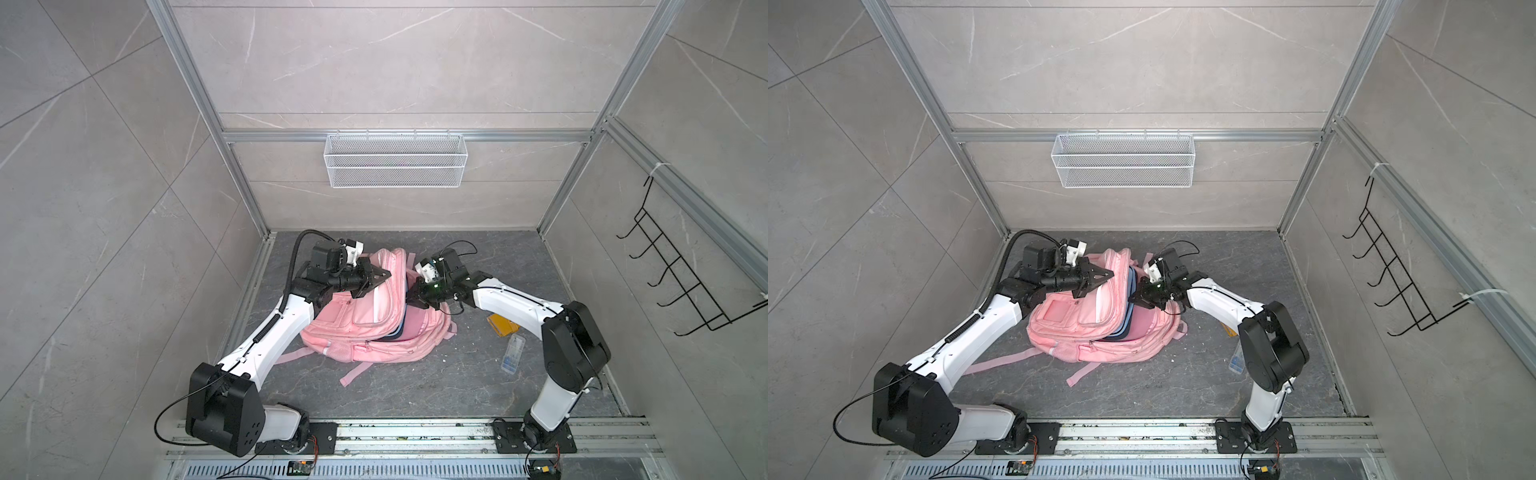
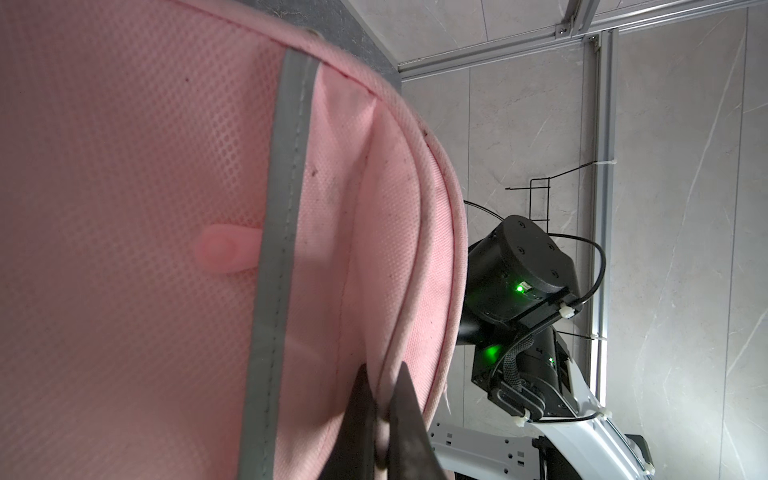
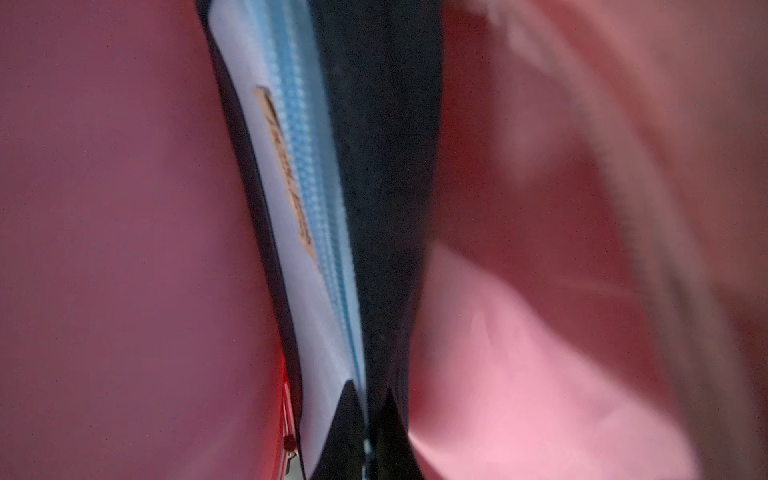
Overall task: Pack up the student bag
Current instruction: 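Lift the pencil case and push it into the opened backpack pocket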
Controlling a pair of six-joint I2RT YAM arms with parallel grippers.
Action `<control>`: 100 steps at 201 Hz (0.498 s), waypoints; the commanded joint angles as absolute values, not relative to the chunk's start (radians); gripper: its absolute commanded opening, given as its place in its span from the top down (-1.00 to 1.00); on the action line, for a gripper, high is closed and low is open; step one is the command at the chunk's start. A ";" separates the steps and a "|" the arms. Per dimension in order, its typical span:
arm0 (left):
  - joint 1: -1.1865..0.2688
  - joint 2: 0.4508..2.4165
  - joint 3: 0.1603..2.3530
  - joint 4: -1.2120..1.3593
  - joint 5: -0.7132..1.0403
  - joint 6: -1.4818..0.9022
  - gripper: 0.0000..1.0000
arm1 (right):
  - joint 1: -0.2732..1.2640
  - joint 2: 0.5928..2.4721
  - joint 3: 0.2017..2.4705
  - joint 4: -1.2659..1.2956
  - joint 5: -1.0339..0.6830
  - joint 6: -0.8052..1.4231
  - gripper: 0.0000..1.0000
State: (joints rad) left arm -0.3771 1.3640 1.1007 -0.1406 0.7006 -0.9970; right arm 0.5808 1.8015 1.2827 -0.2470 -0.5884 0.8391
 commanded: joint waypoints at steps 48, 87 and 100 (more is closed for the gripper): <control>-0.402 1.390 1.095 0.287 0.743 -1.164 1.00 | 0.648 1.984 1.405 -0.054 -0.673 0.939 1.00; -0.408 1.430 1.142 0.306 0.739 -1.176 1.00 | 0.681 2.075 1.493 -0.041 -0.716 0.940 1.00; -0.409 1.442 1.150 0.325 0.739 -1.188 1.00 | 0.692 2.101 1.513 -0.025 -0.731 0.952 1.00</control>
State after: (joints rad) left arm -0.3939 1.4467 1.0634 0.1051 0.6975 -1.1534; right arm 0.6456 2.0514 1.4513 -0.1024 -0.6682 0.9318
